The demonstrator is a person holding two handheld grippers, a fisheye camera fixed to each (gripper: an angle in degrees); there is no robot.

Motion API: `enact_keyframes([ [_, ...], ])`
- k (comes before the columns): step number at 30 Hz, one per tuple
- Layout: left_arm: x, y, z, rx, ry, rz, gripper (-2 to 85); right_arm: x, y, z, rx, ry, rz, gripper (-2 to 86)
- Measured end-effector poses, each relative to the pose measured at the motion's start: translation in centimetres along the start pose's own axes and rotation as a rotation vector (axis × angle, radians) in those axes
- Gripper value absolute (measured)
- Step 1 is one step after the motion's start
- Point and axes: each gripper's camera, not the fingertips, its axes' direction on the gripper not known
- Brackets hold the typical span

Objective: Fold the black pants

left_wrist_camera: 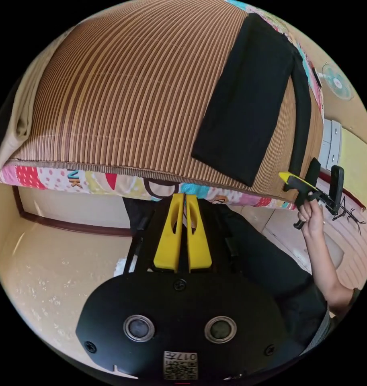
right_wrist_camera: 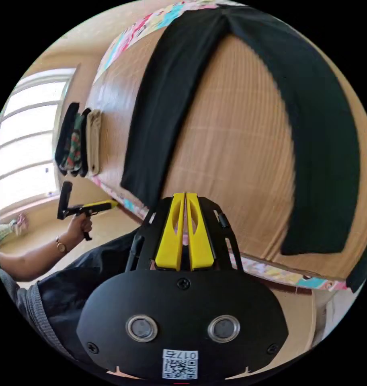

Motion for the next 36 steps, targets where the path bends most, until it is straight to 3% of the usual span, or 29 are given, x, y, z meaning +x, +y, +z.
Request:
enact_keyframes([
  [2,0.1,-0.1,-1.9,0.044,0.016,0.005,1.2,5.5,0.7,-7.2,0.125,0.229,0.167,0.4],
  [5,1.1,-2.2,-5.7,0.148,0.021,0.038,4.7,10.9,0.7,-12.9,0.175,0.315,0.257,0.3],
  [8,2.0,-6.3,-8.9,0.227,0.038,0.056,8.4,12.7,-0.2,-14.0,0.099,0.340,0.218,0.3],
  [11,2.8,-11.1,-9.3,0.172,0.016,0.071,8.4,12.5,0.3,-10.6,-0.075,0.349,0.224,0.2],
  [15,3.9,-12.0,-9.0,0.146,-0.146,0.076,3.3,8.0,4.6,-10.4,-0.023,0.416,0.181,0.2],
  [19,3.4,-9.9,-8.6,0.061,-0.048,0.077,1.8,4.6,10.9,-9.3,-0.057,0.264,0.203,0.4],
  [23,2.4,-5.6,-7.9,-0.033,-0.087,0.051,1.0,4.1,16.0,-10.8,-0.144,0.113,0.193,1.1],
  [26,-0.2,-3.1,-8.3,-0.085,-0.075,-0.049,0.6,5.9,20.9,-16.0,0.015,0.025,0.252,2.9],
  [31,-5.0,0.2,-11.3,-0.009,0.075,-0.186,1.2,12.2,27.2,-20.7,0.092,0.098,0.466,9.7],
  [36,-4.7,-0.6,-12.5,0.010,0.271,-0.094,0.1,15.6,29.3,-19.1,0.005,-0.021,0.421,8.0],
])
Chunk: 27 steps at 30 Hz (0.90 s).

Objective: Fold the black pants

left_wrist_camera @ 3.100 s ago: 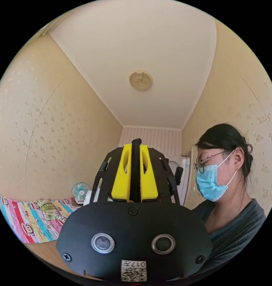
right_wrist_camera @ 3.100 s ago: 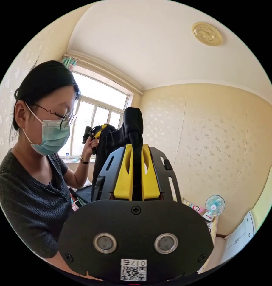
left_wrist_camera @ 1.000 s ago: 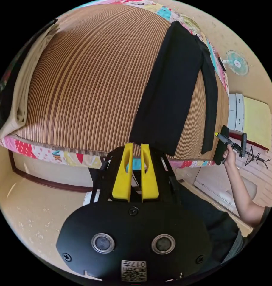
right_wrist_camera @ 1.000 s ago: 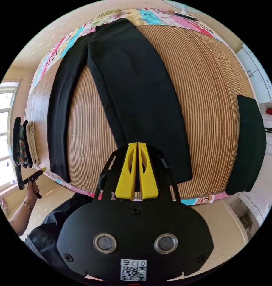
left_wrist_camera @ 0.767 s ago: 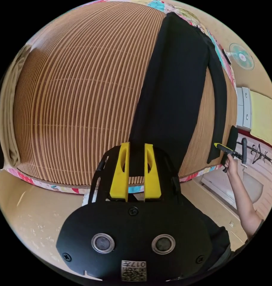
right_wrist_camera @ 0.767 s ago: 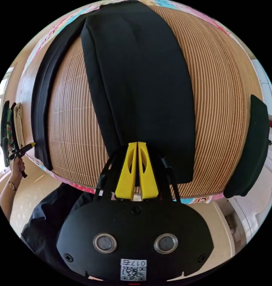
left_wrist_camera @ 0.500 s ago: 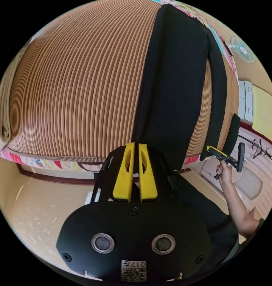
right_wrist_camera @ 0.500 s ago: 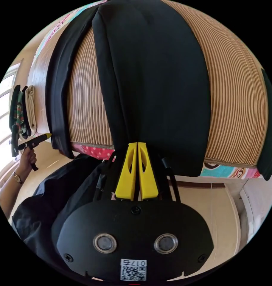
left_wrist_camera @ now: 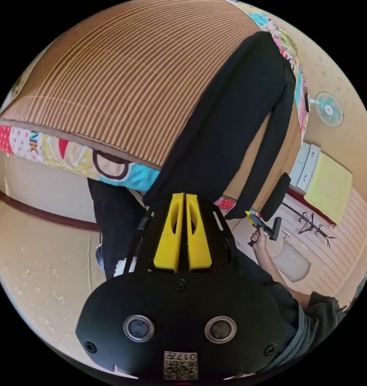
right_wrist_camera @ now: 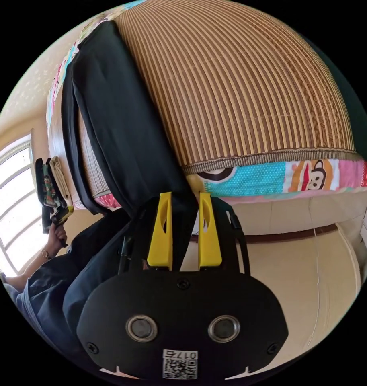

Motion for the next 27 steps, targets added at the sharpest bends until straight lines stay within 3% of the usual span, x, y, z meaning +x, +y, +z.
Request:
enact_keyframes([
  [3,3.2,-1.0,1.5,-0.062,0.082,0.131,0.4,0.9,1.9,-1.6,-0.005,-0.037,-0.059,4.9],
  [7,9.2,-1.1,3.7,-0.139,0.086,0.269,3.6,0.3,7.1,-6.8,0.063,-0.289,-0.177,3.7],
  [11,17.3,0.4,5.4,-0.166,0.057,0.395,12.2,-5.9,11.1,-12.5,0.105,-0.443,-0.396,3.3],
  [17,25.3,2.9,5.8,-0.167,0.030,0.594,17.4,-16.0,12.5,-14.7,0.022,-0.442,-0.673,3.3],
  [19,25.9,3.6,6.0,-0.167,-0.019,0.650,16.5,-18.2,12.4,-14.8,-0.009,-0.472,-0.740,3.5],
  [23,24.4,4.6,6.8,-0.126,-0.283,0.657,2.7,-19.5,9.7,-12.8,-0.196,-0.531,-0.844,4.1],
  [27,21.2,3.9,6.8,-0.125,-0.219,0.593,0.7,-15.5,2.4,-10.6,-0.422,-0.650,-0.767,5.9],
])
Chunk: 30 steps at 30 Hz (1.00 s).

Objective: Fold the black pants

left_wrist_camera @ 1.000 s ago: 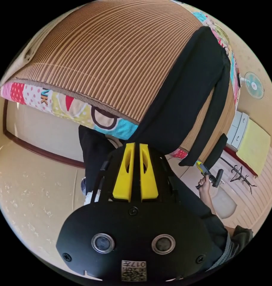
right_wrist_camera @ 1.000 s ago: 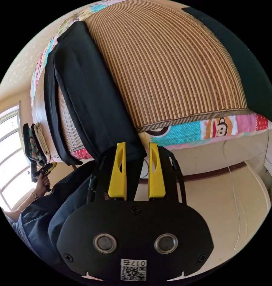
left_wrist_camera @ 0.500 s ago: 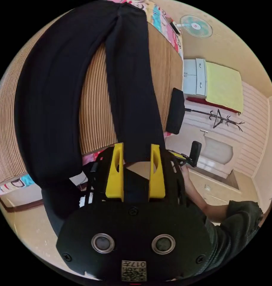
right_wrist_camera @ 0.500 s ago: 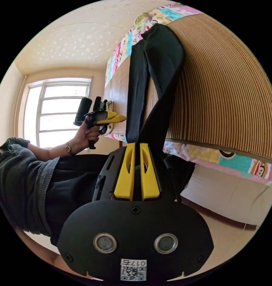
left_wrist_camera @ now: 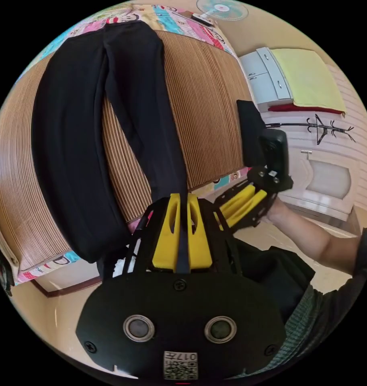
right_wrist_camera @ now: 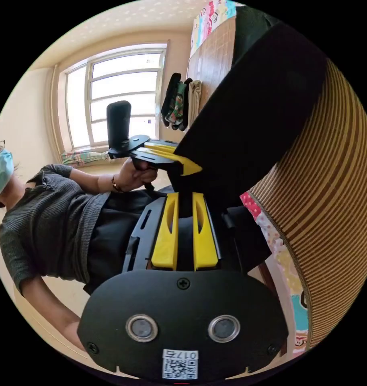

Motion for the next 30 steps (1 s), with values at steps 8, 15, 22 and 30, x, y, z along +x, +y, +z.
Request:
enact_keyframes([
  [8,-5.7,1.8,0.2,0.088,0.162,-0.152,0.0,15.0,-11.8,-23.6,0.713,-0.315,0.227,13.7],
  [15,-8.0,2.6,1.4,0.159,0.317,-0.258,0.0,14.7,-27.2,-30.9,0.955,0.003,0.320,18.6],
  [22,-9.6,1.6,2.2,0.199,0.410,-0.309,0.0,11.4,-42.9,-28.3,0.636,0.671,0.544,4.8],
  [30,-15.8,7.4,2.8,0.469,0.790,-0.451,-0.2,-3.9,-54.5,-11.9,0.521,1.282,0.073,2.6],
])
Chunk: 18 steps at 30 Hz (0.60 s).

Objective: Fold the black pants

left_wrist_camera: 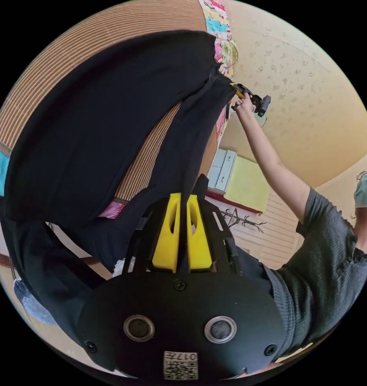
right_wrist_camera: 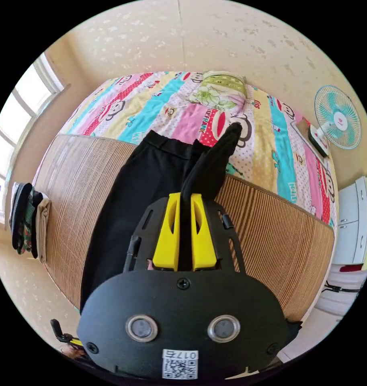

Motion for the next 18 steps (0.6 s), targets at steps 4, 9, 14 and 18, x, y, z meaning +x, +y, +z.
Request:
enact_keyframes([
  [4,-1.9,1.5,-3.8,0.117,0.040,-0.034,-0.1,-8.2,-3.8,2.8,-0.019,-0.197,-0.057,2.6],
  [9,-4.0,0.9,-7.9,0.200,-0.113,-0.079,0.5,-9.6,-5.7,9.3,-0.150,-0.533,-0.003,3.4],
  [14,-7.0,0.0,-8.0,0.146,-0.142,-0.150,1.4,-5.4,4.9,10.1,-0.199,-0.560,-0.062,5.9],
  [18,-6.8,0.3,-6.2,0.049,-0.269,-0.114,2.0,-3.0,18.4,11.1,-0.350,-0.577,-0.061,8.5],
])
